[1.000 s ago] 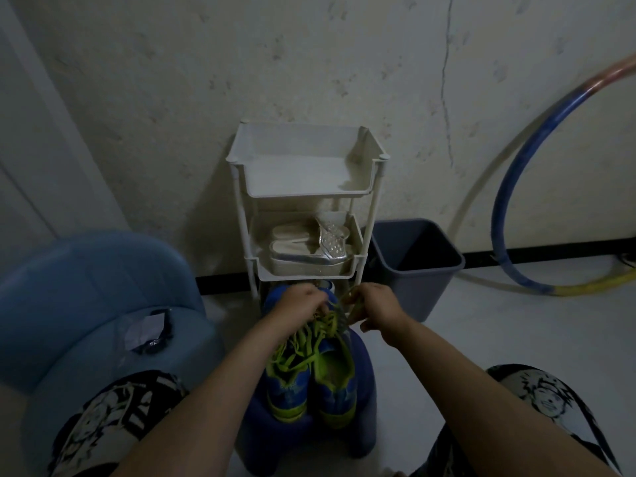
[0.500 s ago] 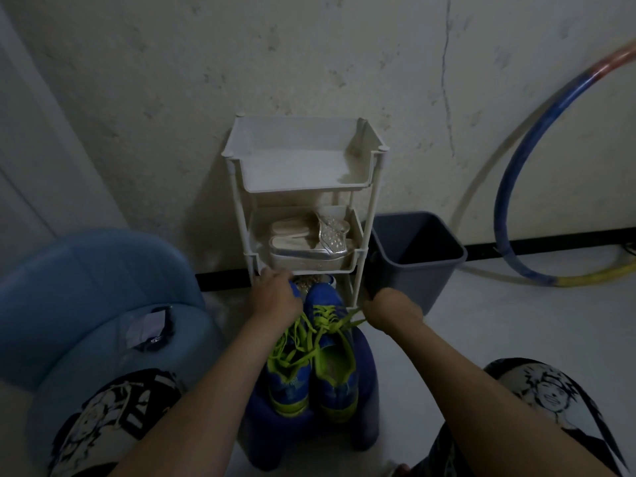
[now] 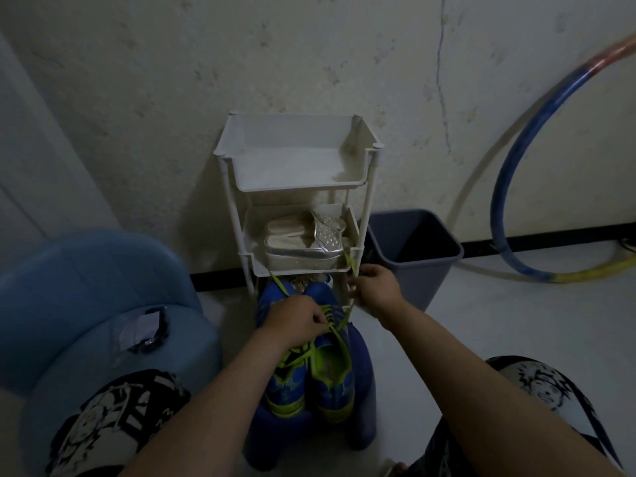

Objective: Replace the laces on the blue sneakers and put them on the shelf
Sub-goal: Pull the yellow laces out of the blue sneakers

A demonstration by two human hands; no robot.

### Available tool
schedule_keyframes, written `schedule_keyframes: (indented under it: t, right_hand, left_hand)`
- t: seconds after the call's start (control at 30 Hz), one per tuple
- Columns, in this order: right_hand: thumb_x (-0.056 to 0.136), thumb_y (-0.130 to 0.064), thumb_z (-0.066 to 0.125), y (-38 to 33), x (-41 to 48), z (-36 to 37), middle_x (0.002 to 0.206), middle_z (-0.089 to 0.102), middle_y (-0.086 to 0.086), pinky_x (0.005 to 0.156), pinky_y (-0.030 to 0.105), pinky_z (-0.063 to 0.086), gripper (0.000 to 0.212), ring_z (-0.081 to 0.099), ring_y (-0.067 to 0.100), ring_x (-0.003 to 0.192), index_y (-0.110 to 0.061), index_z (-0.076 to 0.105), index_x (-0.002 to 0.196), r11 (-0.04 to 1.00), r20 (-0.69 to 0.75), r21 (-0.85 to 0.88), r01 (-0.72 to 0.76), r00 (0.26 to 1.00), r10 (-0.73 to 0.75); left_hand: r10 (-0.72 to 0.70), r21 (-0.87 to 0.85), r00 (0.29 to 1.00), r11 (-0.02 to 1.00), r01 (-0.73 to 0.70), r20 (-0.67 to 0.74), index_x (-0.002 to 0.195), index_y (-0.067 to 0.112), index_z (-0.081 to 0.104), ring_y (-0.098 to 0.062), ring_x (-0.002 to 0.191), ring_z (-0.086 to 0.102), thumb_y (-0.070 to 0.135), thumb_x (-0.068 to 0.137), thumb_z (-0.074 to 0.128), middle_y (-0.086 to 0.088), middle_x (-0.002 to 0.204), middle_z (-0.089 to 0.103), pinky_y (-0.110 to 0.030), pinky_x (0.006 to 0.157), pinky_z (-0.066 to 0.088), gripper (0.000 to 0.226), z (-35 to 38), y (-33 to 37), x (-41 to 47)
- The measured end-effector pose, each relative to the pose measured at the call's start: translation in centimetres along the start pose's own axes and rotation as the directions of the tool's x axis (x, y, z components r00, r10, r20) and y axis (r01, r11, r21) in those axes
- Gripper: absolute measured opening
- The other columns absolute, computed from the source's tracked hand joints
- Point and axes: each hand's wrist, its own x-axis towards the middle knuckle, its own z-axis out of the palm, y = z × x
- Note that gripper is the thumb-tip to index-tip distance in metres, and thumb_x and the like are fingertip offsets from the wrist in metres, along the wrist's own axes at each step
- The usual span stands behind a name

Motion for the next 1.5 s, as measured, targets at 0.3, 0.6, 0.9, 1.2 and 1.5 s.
schedule_keyframes:
  t: [0.3,0.6,0.9,1.2,1.5]
  right_hand:
    - [0.086,-0.029,0.068,0.9,-1.6,1.0,0.119,0.067,0.001,0.094,0.03,0.05,0.038,0.062,0.018,0.108,-0.023,0.066,0.123,0.649,0.476,-0.651,0.393,0.878,-0.053]
    - [0.087,-0.025,0.065,1.4,-1.8,1.2,0.12,0.065,0.0,0.094,0.031,0.052,0.038,0.061,0.016,0.108,-0.022,0.066,0.124,0.518,0.499,-0.746,0.418,0.867,0.019]
    - [0.081,-0.044,0.068,2.2,-1.9,1.8,0.101,0.069,-0.002,0.082,0.034,0.055,0.027,0.063,0.016,0.093,-0.024,0.072,0.099,0.432,0.463,-0.779,0.455,0.881,-0.093]
    - [0.084,-0.034,0.067,2.3,-1.8,1.4,0.114,0.064,-0.006,0.087,0.034,0.053,0.031,0.061,0.016,0.104,-0.032,0.064,0.115,0.421,0.434,-0.8,0.428,0.897,-0.085]
    - [0.087,-0.044,0.064,2.4,-1.8,1.7,0.101,0.067,-0.006,0.08,0.032,0.055,0.021,0.063,0.014,0.092,-0.03,0.072,0.101,0.44,0.405,-0.791,0.425,0.903,-0.143]
  left_hand:
    - [0.114,0.164,0.992,0.981,-0.104,-0.055,0.089,0.026,0.072,-0.018,0.087,0.063,0.03,0.083,0.063,0.004,0.093,0.067,-0.029,0.065,0.046,0.012,0.8,0.1,0.4]
    - [-0.033,0.028,0.993,0.999,0.037,-0.118,0.088,0.015,0.048,-0.028,0.099,0.056,0.019,0.097,0.046,-0.008,0.113,0.05,-0.044,0.086,0.049,0.011,1.3,-1.2,0.8]
    - [0.106,0.182,0.988,0.98,-0.084,-0.111,0.11,0.036,0.071,-0.017,0.099,0.057,0.036,0.092,0.059,0.006,0.1,0.064,-0.035,0.084,0.046,0.022,-0.3,-0.8,0.2]
    - [-0.344,-0.247,0.926,0.921,0.3,-0.158,0.078,0.02,0.057,-0.022,0.08,0.061,0.022,0.093,0.045,-0.001,0.081,0.063,-0.041,0.082,0.052,0.019,0.8,-0.8,0.3]
    - [0.119,0.192,0.986,0.977,-0.095,-0.115,0.11,0.04,0.071,-0.021,0.102,0.058,0.035,0.091,0.057,0.006,0.103,0.069,-0.038,0.094,0.042,0.024,0.1,-1.1,0.6]
